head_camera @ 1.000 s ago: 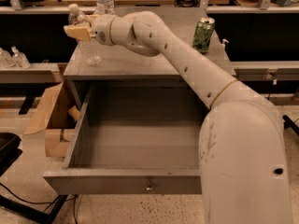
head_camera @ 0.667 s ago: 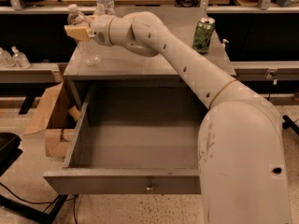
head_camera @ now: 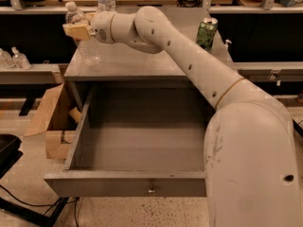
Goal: Place water bottle into top drawer
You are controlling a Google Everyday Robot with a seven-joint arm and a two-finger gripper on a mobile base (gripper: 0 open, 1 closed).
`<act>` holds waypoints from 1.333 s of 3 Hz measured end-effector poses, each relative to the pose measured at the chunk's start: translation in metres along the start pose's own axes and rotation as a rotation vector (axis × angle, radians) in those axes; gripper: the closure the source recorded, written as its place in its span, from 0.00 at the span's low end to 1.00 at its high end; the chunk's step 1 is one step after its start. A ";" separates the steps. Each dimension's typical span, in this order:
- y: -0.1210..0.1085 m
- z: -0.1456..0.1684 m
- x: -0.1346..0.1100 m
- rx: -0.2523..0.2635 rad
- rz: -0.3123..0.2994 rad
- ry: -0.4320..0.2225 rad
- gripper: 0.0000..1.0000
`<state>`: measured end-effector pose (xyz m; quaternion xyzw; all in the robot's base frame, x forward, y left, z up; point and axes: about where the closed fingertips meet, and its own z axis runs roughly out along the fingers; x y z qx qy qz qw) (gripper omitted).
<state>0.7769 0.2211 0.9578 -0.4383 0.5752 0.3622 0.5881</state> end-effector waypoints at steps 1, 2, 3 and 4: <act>0.031 -0.049 -0.049 0.034 -0.057 -0.027 1.00; 0.067 -0.091 -0.056 0.084 -0.075 -0.048 1.00; 0.109 -0.125 -0.014 0.063 -0.058 -0.023 1.00; 0.110 -0.185 0.028 0.078 -0.068 0.031 1.00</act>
Offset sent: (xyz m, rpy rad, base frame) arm -0.1633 -0.1328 0.0184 0.0005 -0.0759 -0.1778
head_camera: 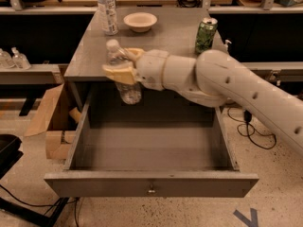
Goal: Place water bottle into top drawer
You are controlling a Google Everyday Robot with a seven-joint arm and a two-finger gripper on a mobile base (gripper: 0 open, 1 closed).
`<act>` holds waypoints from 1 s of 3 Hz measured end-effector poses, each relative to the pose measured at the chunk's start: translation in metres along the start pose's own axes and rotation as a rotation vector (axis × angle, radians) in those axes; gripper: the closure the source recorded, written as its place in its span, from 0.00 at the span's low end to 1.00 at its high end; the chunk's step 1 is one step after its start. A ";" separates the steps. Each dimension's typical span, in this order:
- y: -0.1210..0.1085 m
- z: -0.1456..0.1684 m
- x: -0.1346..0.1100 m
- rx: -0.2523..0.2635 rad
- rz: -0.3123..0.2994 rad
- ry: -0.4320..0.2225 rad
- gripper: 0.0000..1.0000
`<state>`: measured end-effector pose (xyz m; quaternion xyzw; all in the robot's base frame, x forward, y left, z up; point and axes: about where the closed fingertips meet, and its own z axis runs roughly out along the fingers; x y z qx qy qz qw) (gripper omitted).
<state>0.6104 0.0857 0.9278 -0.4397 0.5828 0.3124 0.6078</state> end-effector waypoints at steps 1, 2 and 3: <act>-0.012 -0.059 0.042 -0.001 -0.020 0.065 1.00; -0.030 -0.103 0.090 -0.020 0.008 0.070 1.00; -0.033 -0.104 0.129 -0.081 0.060 0.068 1.00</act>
Offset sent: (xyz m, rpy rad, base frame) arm -0.0020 -0.1695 -0.1096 -0.0470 0.0538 0.0012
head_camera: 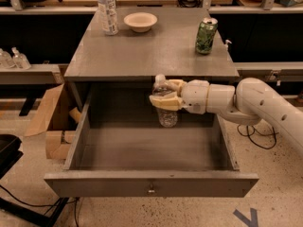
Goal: Place water bottle into top drawer
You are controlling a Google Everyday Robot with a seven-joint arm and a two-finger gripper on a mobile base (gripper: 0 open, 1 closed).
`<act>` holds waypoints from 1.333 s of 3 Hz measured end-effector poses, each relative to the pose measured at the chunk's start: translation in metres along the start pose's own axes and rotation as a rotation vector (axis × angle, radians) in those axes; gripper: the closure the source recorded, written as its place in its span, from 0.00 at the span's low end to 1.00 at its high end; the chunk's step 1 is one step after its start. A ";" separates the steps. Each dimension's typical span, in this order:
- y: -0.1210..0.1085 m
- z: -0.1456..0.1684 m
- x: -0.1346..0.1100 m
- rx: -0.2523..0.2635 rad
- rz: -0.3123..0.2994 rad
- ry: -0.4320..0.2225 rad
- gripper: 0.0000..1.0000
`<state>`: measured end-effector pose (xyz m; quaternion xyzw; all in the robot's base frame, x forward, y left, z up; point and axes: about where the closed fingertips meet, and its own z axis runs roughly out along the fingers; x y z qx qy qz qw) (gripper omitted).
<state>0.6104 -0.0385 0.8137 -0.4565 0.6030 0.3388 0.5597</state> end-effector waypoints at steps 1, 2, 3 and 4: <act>0.000 0.000 0.000 0.000 0.000 0.000 1.00; 0.001 0.011 0.028 -0.006 0.070 0.006 1.00; 0.003 0.026 0.065 -0.019 0.132 0.040 1.00; 0.005 0.036 0.090 -0.035 0.168 0.053 1.00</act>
Offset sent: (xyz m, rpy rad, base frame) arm 0.0135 0.0112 -0.0864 0.0583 0.1987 -0.0233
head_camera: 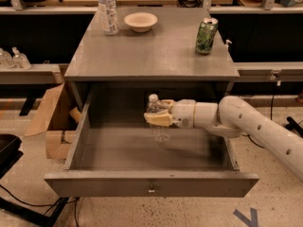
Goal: Place water bottle into top drawer
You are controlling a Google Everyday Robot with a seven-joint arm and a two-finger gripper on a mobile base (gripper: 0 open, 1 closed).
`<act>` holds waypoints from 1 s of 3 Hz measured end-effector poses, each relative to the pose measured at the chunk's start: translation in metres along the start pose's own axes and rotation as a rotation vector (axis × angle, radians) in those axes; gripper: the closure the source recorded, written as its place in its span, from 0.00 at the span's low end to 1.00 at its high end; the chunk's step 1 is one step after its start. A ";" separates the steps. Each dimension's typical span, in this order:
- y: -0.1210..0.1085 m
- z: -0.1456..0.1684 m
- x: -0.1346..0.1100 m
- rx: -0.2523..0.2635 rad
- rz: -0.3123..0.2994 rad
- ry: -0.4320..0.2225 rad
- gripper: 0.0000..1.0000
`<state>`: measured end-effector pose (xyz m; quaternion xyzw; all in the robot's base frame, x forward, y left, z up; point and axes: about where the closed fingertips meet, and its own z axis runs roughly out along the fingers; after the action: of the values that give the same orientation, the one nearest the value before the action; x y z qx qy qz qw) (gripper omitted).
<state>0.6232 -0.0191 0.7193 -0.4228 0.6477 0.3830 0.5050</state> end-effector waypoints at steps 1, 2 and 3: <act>-0.002 0.009 0.017 -0.015 0.017 -0.006 1.00; -0.002 0.007 0.022 -0.018 0.020 -0.037 1.00; -0.002 0.007 0.020 -0.018 0.020 -0.037 0.83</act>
Offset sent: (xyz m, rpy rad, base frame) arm -0.0017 -0.0131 -0.0342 0.1234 -0.0343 -0.0025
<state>0.6246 -0.0166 0.6984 -0.4137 0.6389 0.4015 0.5094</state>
